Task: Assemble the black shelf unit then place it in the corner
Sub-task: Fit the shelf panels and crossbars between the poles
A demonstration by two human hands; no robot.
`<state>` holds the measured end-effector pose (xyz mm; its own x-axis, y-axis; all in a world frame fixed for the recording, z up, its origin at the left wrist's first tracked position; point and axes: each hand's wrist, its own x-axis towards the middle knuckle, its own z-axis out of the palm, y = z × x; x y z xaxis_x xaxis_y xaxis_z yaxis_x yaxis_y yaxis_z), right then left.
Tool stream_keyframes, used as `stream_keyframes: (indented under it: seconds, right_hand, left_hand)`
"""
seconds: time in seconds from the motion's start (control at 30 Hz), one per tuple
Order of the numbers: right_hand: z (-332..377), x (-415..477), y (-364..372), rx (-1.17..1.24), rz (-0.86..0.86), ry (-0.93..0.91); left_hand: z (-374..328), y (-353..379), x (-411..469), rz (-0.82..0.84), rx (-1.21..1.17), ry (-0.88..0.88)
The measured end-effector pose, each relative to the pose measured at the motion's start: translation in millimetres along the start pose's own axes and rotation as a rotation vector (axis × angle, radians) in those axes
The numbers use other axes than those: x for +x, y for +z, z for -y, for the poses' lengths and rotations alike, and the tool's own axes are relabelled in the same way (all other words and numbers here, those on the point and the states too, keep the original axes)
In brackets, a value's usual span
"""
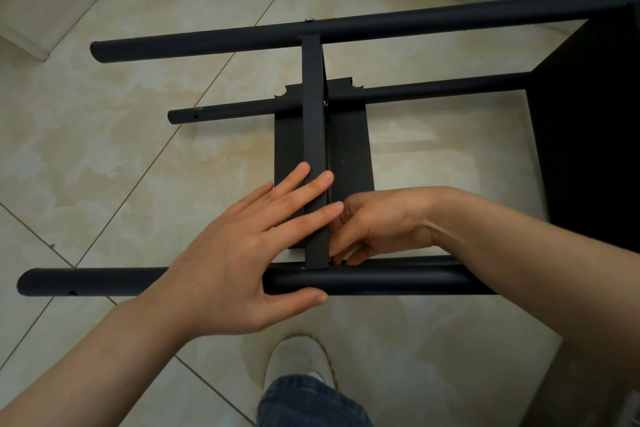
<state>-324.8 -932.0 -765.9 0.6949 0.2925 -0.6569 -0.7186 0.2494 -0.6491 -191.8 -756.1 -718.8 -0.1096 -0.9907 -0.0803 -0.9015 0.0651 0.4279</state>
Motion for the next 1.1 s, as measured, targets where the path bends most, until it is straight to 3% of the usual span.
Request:
stream_keyframes:
  seconds: [0.33,0.53,0.67,0.97,1.03,1.1]
  right_hand:
    - [-0.8,-4.9,0.8,-0.076,-0.042,-0.027]
    - [-0.2,-28.2,3.5,-0.141,-0.024,-0.078]
    - [1.8,-45.0,10.2,-0.236,-0.09,-0.075]
    - [-3.5,-68.9,54.2,-0.808,-0.496,-0.122]
    - [-8.7,-73.7,61.7,-0.844,-0.552,-0.137]
    - [-13.7,-77.2,67.1,-0.866,-0.611,-0.158]
  left_hand:
    - [-5.3,-7.2,0.7,0.068,0.079,-0.031]
    - [-20.4,-8.9,-7.5,0.065,0.068,-0.142]
    - [-42.4,-0.8,-16.4,-0.056,-0.02,-0.266]
    - [-69.6,4.3,-37.2,-0.515,-0.185,-0.411]
    - [-71.4,-2.8,-46.3,-0.613,-0.319,-0.533]
    - [-70.9,-5.9,-51.3,-0.552,-0.568,-0.76]
